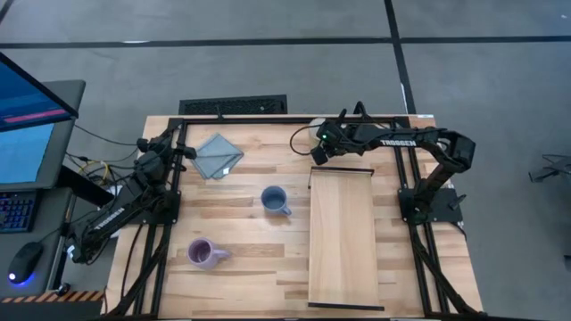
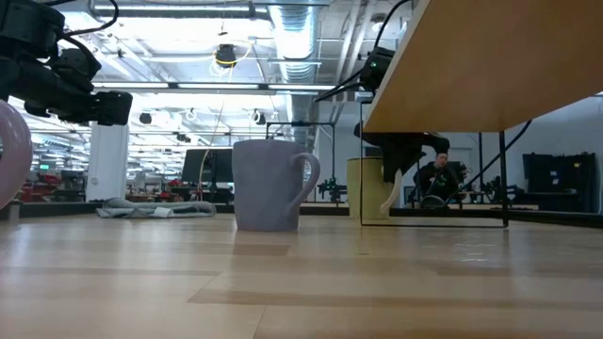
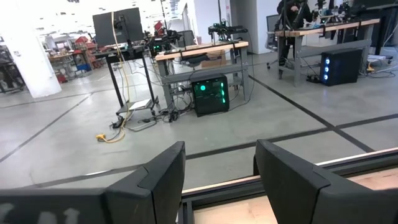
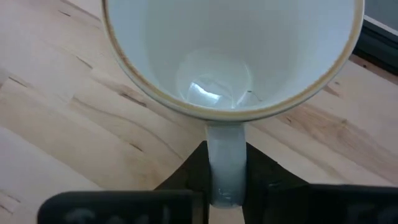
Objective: Stack small to large cups/mugs on shelf
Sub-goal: Put the yellow mug on the shelf
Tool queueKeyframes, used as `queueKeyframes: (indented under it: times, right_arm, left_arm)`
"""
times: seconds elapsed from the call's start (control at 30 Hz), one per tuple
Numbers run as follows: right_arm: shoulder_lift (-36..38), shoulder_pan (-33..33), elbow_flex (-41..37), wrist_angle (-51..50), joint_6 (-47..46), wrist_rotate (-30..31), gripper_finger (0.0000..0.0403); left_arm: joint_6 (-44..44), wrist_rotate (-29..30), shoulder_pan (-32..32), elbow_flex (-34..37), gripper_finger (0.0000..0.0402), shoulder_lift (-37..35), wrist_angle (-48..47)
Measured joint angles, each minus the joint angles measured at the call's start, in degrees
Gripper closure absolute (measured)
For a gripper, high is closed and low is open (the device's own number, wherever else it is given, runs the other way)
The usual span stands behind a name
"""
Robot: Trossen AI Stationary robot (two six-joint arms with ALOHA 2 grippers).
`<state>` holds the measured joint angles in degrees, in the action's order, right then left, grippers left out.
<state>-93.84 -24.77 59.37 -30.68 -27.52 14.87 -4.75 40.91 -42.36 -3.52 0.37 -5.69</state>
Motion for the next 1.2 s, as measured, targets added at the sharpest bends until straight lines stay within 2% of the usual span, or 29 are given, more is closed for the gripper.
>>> queueKeyframes:
  times: [0.8,1.2]
  right_arm:
    - [0.0,0.0,0.2,-0.4,0.6,-0.9,0.034]
    - [0.3,1.4,10.7,-10.3,5.6,-0.2,0.034]
  left_arm:
    - [0.0,0.0,0.0,0.0,0.0212,0.0,0.0]
    - [0.0,0.0,0.0,0.0,0.0212,0.0,0.0]
